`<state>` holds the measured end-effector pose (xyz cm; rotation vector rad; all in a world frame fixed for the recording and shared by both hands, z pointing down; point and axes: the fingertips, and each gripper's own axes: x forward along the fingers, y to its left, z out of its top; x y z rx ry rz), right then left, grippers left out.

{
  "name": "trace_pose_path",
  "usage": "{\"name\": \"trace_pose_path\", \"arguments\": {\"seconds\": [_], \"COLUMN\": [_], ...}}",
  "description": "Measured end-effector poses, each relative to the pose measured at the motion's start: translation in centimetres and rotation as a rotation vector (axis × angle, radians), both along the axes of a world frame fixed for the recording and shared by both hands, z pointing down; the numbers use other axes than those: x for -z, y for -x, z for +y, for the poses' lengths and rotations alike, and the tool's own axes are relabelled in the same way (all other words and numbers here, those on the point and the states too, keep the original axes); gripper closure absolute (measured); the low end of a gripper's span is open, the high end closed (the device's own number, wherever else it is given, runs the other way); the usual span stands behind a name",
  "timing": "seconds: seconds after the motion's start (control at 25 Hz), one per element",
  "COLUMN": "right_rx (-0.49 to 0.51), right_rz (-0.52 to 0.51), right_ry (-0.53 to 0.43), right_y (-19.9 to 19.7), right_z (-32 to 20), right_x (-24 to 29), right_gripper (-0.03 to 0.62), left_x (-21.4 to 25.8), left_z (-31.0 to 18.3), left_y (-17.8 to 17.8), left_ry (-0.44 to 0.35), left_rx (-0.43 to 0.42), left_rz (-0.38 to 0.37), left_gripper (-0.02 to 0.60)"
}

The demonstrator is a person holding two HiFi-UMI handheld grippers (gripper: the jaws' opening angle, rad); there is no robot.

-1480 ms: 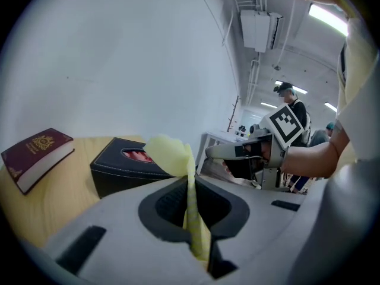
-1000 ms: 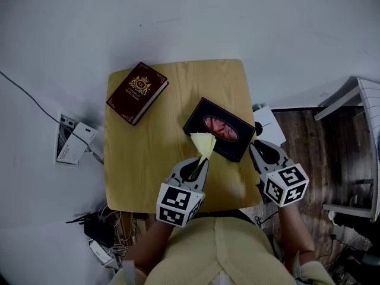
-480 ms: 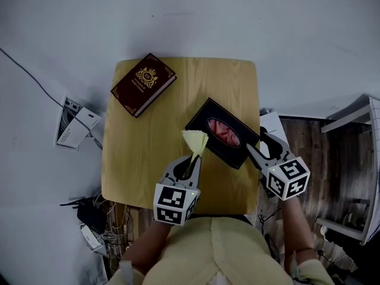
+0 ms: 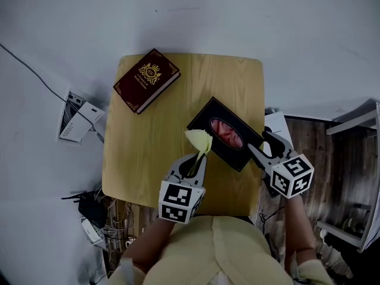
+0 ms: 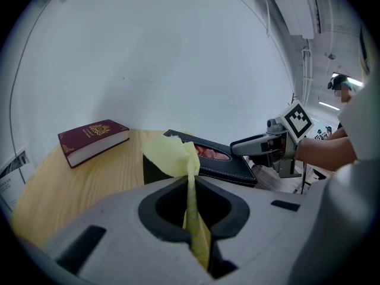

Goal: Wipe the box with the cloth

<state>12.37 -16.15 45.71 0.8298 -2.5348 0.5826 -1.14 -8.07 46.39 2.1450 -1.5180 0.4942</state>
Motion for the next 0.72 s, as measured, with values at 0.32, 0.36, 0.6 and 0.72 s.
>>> {"name": "trace_pose_path", "arguments": {"seconds": [0.32,0.36,0.6,0.72], "right_rx": [0.002,-0.001,-0.028,-0.049], "right_rz": [0.01,0.011,0.018,0.012], "right_ry": [0.012,0.01,0.006,0.015], "right_y": [0.1,0.1,0.1,0.1], "right_z": [0.1,0.1,0.2,0.6], "right_x": [-0.1,-0.1,-0.1,-0.2], "right_gripper": [0.359,0.359,0.359,0.359], "left_x": [-0.2,-0.4,-0.6,-0.6], "left_z": [-1.3,-1.3,-1.4,-1.5], "left_y": [-1.4,-1.5,-1.8,-1.5], "left_ry": [0.002,0.002,0.016,0.017], "left_rx": [-0.053,-0.058,-0.091,-0.096], "left_rz": [-0.002,-0.004,0.0,-0.008], "left_gripper": [0.552,0.552,0.552,0.552]}}
